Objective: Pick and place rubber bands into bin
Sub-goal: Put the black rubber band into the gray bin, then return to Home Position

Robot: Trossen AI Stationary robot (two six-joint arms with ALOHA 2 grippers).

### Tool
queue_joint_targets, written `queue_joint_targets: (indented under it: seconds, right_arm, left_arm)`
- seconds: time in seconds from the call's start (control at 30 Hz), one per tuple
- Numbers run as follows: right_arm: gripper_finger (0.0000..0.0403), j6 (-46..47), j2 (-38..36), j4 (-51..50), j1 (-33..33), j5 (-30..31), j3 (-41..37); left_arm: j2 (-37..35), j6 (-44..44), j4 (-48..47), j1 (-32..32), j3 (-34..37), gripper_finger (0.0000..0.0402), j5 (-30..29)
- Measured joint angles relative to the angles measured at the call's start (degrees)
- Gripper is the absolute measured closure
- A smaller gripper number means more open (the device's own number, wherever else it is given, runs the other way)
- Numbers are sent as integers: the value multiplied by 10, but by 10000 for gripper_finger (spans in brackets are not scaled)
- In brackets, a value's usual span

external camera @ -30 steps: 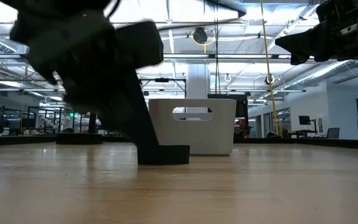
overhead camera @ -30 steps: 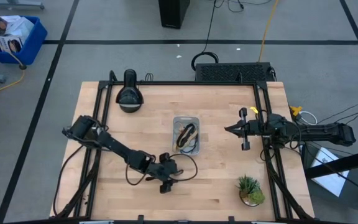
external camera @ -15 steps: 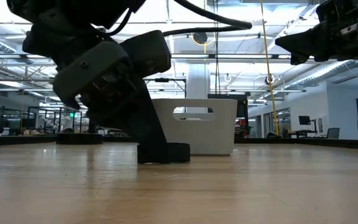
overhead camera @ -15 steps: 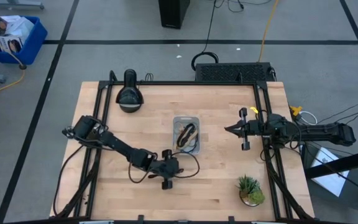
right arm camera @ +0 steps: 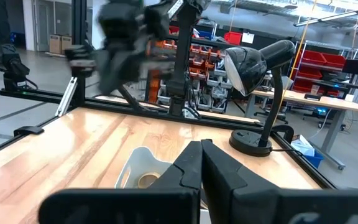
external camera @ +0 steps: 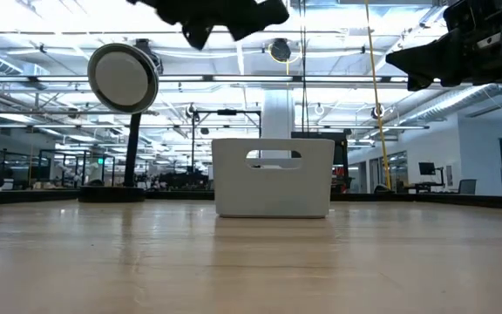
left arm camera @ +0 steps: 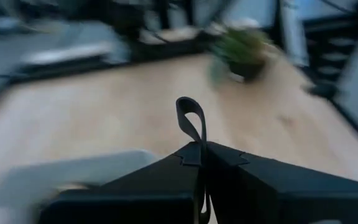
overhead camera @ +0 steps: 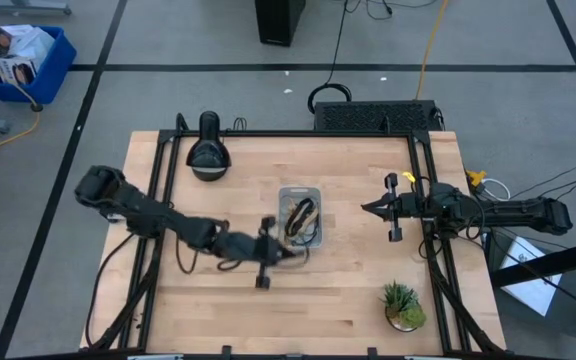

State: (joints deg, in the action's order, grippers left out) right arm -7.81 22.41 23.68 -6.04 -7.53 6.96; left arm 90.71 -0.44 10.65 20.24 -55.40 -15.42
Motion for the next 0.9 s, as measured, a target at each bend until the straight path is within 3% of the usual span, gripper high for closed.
queue_joint_targets:
  seconds: [0.1, 0.3, 0.57, 0.7, 0.9]
  right_arm:
    - [403, 0, 0, 0, 0, 0, 0]
    - [403, -3, 0, 0, 0, 1, 0]
    - [403, -6, 0, -4, 0, 2, 0]
    - [403, -6, 0, -4, 0, 2, 0]
    - [403, -6, 0, -4, 0, 2, 0]
  left_arm:
    - [-9, 20, 3, -36, -1, 394, -12]
    - [32, 5, -19, -108, 0, 395, 48]
    - [88, -40, -18, -152, 0, 381, 100]
    - [84, -55, -6, -155, -1, 339, 112]
    - [79, -53, -17, -155, 0, 233, 113]
